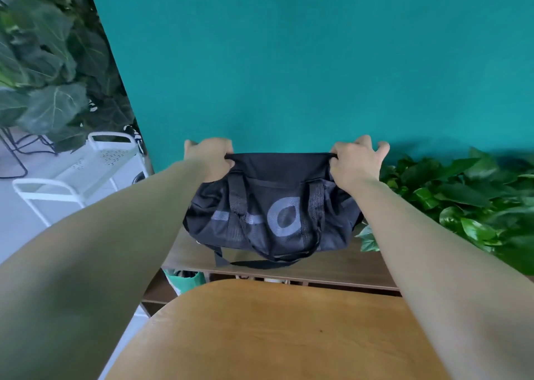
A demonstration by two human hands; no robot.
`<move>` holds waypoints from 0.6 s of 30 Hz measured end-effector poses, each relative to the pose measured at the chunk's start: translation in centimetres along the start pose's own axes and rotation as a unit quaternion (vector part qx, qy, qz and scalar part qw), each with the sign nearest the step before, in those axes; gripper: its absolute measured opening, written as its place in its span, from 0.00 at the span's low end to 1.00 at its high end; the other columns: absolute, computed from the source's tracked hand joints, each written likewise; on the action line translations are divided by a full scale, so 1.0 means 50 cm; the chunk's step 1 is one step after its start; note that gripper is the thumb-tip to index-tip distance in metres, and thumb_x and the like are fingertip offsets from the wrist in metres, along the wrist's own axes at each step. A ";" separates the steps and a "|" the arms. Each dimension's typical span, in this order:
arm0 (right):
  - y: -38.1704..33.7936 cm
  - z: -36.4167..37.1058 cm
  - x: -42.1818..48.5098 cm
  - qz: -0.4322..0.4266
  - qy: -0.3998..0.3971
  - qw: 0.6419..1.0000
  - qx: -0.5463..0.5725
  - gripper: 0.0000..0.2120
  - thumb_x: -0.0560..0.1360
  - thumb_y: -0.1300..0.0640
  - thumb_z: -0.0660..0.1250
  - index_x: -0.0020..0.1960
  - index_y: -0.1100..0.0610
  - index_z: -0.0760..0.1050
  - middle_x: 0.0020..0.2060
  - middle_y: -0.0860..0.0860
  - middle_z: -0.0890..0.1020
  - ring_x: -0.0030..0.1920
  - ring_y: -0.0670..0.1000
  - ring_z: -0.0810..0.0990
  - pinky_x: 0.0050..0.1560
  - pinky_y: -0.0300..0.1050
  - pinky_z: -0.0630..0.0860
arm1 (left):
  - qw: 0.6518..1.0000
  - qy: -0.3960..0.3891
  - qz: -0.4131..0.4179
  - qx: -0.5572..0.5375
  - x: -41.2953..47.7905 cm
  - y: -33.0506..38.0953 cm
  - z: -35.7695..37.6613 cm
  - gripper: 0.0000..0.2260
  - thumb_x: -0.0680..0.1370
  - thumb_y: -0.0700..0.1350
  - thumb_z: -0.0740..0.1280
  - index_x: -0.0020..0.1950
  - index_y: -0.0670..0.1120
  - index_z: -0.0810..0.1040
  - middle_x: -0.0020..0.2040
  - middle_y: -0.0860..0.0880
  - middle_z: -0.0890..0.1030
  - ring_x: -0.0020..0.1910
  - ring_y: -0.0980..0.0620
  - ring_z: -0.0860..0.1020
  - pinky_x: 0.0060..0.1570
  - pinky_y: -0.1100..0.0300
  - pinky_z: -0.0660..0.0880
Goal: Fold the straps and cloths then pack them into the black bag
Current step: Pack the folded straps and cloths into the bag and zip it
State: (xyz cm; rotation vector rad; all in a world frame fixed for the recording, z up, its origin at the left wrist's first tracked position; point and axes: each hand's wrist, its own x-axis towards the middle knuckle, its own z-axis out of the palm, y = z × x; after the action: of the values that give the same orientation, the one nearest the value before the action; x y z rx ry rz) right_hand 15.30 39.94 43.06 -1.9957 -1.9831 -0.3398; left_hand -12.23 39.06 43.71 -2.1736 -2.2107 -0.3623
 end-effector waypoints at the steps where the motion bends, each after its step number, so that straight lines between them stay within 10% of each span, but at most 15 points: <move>1: -0.001 0.012 0.007 0.005 -0.001 1.000 0.000 0.09 0.76 0.59 0.57 0.47 0.51 0.76 0.38 0.51 0.75 0.57 0.53 0.66 0.66 0.60 0.53 | 1.000 0.001 0.000 0.000 0.011 0.000 0.013 0.02 0.80 0.48 0.62 0.49 0.51 0.71 0.47 0.52 0.76 0.49 0.49 0.72 0.59 0.52 0.58; 18: -0.012 0.364 0.062 0.009 -0.095 0.995 -0.030 0.10 0.77 0.56 0.59 0.53 0.47 0.77 0.38 0.49 0.71 0.59 0.52 0.66 0.65 0.58 0.55 | 0.998 -0.045 -0.023 0.032 0.145 -0.054 0.330 0.05 0.81 0.46 0.59 0.55 0.49 0.72 0.46 0.50 0.80 0.47 0.47 0.72 0.61 0.53 0.57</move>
State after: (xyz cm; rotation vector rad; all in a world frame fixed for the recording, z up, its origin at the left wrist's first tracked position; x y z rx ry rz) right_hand 13.91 49.66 27.43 -2.1530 -2.0885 -0.2142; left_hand -12.68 49.12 28.55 -2.1509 -2.2875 -0.1952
